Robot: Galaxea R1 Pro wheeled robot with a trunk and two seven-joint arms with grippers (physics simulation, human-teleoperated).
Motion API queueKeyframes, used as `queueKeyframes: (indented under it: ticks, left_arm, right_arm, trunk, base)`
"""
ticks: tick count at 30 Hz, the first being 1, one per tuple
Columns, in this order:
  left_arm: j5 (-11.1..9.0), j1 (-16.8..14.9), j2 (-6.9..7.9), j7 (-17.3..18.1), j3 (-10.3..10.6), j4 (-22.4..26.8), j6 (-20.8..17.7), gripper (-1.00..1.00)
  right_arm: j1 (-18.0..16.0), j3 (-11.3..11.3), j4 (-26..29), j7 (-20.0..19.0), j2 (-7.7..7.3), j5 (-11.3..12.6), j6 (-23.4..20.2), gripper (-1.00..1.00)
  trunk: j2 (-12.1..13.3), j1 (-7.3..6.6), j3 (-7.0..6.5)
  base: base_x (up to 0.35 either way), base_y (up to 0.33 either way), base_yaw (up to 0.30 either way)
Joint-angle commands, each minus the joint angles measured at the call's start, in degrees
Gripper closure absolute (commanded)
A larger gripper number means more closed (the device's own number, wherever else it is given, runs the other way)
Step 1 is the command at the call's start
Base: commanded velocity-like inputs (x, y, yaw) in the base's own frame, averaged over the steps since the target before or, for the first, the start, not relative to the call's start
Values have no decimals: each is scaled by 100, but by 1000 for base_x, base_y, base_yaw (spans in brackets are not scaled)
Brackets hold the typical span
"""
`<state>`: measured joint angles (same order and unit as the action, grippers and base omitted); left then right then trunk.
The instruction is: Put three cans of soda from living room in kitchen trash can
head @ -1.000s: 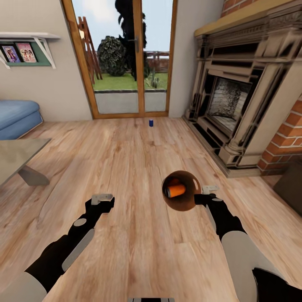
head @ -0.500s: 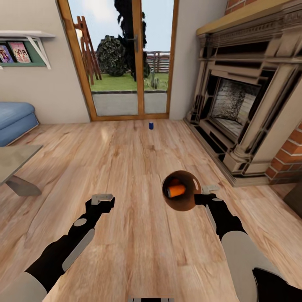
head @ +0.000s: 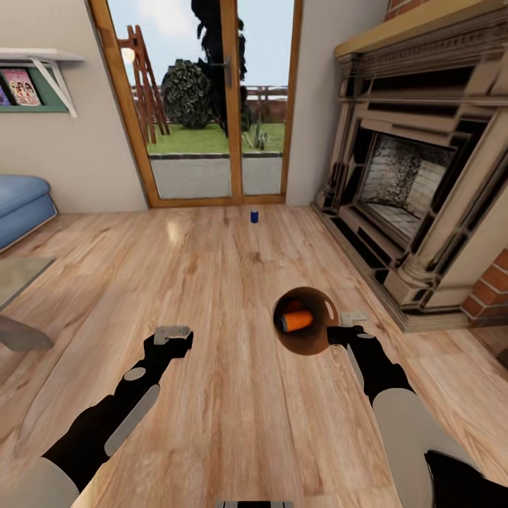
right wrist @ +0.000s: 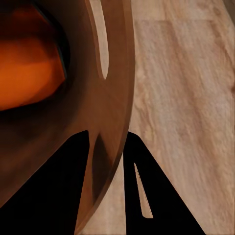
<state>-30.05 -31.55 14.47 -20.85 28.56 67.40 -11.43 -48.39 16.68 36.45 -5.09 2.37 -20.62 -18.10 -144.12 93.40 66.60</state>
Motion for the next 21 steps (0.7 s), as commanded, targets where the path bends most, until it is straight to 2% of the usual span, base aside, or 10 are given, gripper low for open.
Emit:
queueKeyframes:
  ticks: [1,21]
  left_arm:
    - [0,0,-1,-1,0,-3,1,-100]
    - [8,0,-5,-23,8,-16,-8,-100]
  right_arm:
    - [-4,2,13,-18,1,40,-1,100]
    - [-3,2,90,-19,2,40,-9,100]
  trunk:
    - [-1,-1,-1]
    - [-1,-1,-1]
  base:
    - [328,0,0]
    - [325,0,0]
